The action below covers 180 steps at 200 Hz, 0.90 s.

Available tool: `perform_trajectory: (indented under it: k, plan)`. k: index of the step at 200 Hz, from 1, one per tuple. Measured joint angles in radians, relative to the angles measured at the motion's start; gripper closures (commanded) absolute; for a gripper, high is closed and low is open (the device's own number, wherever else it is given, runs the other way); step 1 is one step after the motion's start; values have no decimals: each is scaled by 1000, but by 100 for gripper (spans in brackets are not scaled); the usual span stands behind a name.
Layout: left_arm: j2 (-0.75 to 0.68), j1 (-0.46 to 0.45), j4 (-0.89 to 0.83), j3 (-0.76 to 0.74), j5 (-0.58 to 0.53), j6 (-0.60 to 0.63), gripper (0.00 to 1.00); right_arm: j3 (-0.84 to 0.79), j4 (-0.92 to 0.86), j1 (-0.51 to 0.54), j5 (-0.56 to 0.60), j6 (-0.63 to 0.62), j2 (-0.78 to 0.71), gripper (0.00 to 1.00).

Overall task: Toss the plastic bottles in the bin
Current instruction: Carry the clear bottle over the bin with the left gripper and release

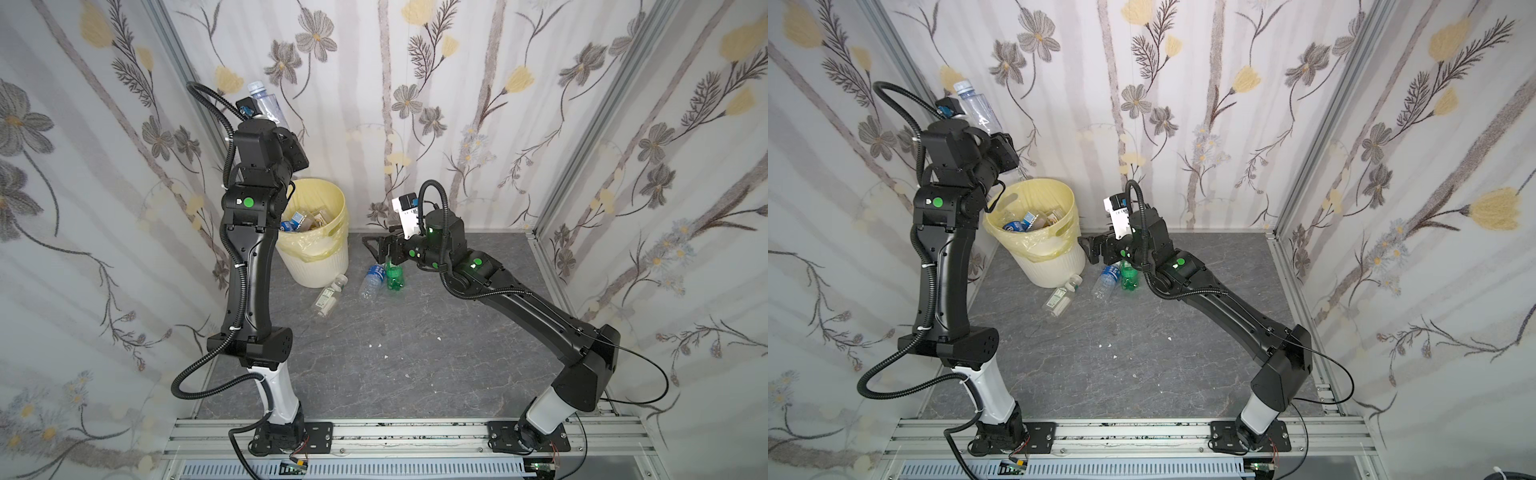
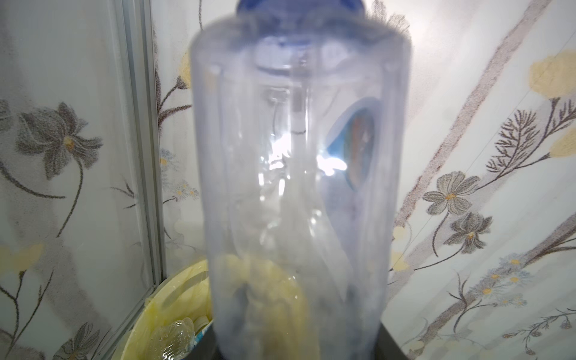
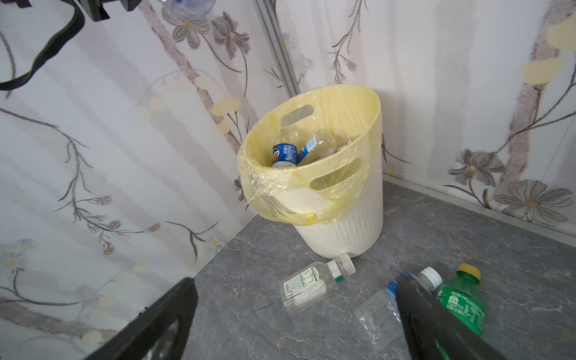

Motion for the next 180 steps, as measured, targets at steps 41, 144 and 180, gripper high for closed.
perform_trajectory:
  k: [41, 144, 180]
  plan:
    - [153, 61, 43, -132, 106, -52, 34, 1, 0, -4, -27, 1, 23, 0]
    - [-22, 25, -6, -230, 219, -109, 0, -107, 32, -6, -48, 48, -6, 0]
    - [-39, -34, -34, -293, 221, -108, 0, -146, 52, -6, -56, 58, -36, 0]
